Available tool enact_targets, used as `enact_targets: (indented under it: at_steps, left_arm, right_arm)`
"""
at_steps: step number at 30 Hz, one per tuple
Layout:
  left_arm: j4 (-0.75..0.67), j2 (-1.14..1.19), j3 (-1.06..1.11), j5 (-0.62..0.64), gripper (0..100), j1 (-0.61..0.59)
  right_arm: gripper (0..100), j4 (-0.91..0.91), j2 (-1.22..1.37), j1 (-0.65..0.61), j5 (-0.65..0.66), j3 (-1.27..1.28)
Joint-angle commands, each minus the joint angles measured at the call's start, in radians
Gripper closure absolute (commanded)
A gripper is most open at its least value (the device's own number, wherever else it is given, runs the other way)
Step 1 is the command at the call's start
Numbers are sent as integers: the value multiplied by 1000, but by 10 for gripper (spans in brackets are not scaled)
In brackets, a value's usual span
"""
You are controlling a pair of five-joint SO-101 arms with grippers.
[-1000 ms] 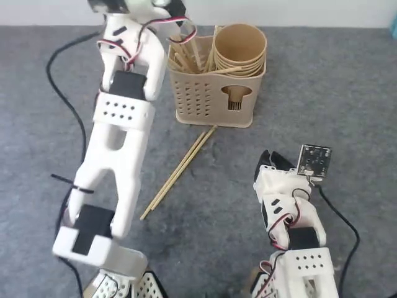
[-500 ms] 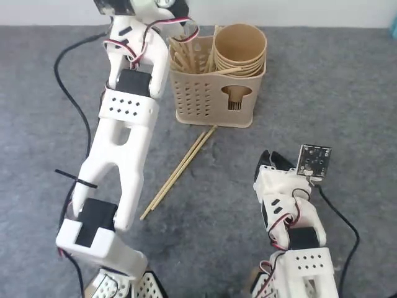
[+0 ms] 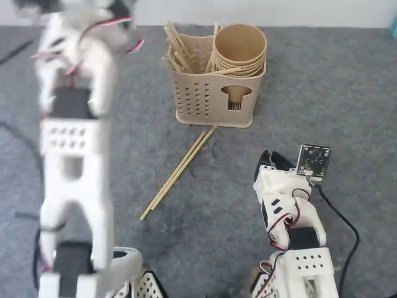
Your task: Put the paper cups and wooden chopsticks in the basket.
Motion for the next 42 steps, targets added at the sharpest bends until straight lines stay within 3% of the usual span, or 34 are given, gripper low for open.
enact_targets:
  at_steps: [1,4,8,14,18,24,31,37,42]
  left_arm:
    - [393,-227,137,2,826,-41]
    - [499,-331,328,0,826,-41]
    - [480,-463,659,-9,826,-28]
    - [178,-586,1187,-114,826,44]
    - [-18,-589,1379,-140,826,101]
    - [-60,-466,1376,-166,825,149]
    - [-55,-152,1214,-172,825,149]
    - [43,91,1036,-199,826,153]
    - [107,126,975,-235,826,155]
  right_arm:
    - [926,-22,16,5,8,-3]
    - [926,-21,16,5,6,-3]
    - [927,-18,16,5,5,-3]
    - [929,-12,16,5,5,-3]
    - [929,-12,16,4,3,-3]
    - [929,-12,16,4,3,-2]
    - [929,-22,8,4,3,17]
    - [929,-22,8,4,3,17]
    - [928,-22,8,4,3,17]
